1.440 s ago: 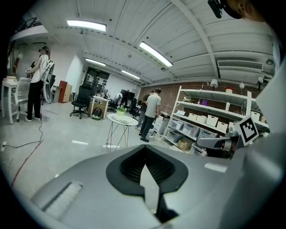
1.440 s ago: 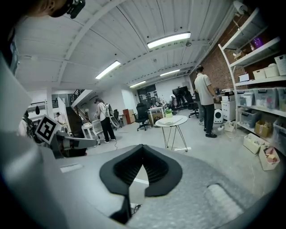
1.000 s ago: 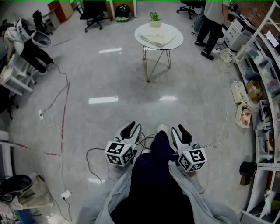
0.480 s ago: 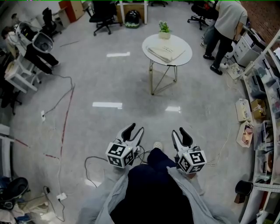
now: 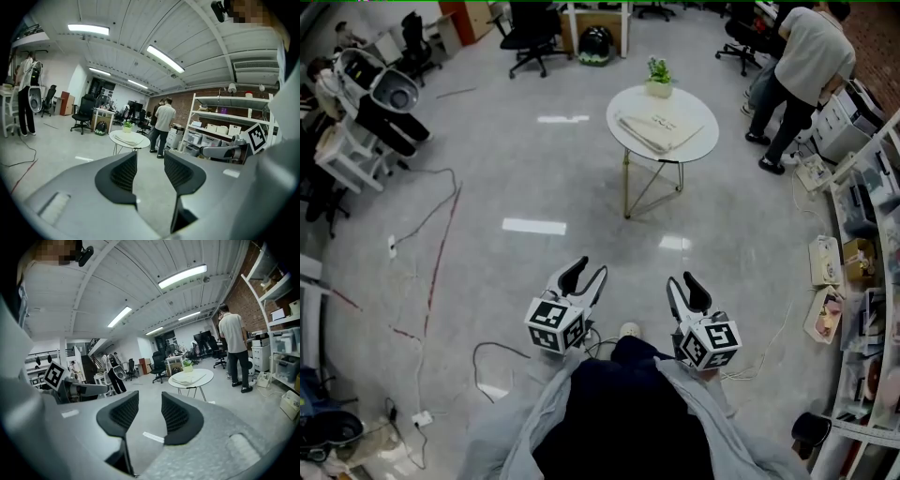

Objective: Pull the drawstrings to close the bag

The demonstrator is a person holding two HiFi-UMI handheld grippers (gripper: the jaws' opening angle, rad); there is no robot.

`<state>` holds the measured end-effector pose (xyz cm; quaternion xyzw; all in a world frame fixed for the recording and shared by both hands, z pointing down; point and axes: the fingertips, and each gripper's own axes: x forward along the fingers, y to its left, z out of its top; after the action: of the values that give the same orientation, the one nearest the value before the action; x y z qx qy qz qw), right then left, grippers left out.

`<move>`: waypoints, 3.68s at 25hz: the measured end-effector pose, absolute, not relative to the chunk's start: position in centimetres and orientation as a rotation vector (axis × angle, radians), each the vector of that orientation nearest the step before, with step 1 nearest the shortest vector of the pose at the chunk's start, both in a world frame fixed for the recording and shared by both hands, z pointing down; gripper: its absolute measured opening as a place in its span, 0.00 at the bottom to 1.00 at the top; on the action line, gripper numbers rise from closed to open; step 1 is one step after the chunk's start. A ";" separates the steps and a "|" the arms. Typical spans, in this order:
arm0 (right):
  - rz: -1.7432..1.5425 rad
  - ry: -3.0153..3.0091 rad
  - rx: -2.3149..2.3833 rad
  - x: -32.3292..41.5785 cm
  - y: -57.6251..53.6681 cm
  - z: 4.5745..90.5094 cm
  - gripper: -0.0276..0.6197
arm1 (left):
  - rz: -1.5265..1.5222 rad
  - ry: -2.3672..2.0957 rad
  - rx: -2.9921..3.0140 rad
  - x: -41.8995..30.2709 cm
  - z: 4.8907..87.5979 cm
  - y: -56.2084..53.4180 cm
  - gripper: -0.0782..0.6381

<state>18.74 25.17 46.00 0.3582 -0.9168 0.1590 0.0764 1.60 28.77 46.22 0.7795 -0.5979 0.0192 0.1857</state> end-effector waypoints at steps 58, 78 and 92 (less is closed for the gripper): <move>0.516 -2.749 1.120 8.9 -4.9 43.9 0.26 | 0.102 -1.610 2.274 -7.1 44.2 -2.1 0.36; 0.624 -2.523 1.369 7.3 -10.9 48.2 0.26 | 0.316 -1.336 2.362 -11.7 48.8 -10.9 0.37; 0.732 -2.429 1.408 6.8 -16.1 52.8 0.26 | 0.368 -1.307 2.246 -14.7 52.7 -16.3 0.37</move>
<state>6.76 -16.13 52.80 0.4819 -0.8311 0.2504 0.1197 -14.74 -16.33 52.71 0.8272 -0.4816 0.1356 0.2557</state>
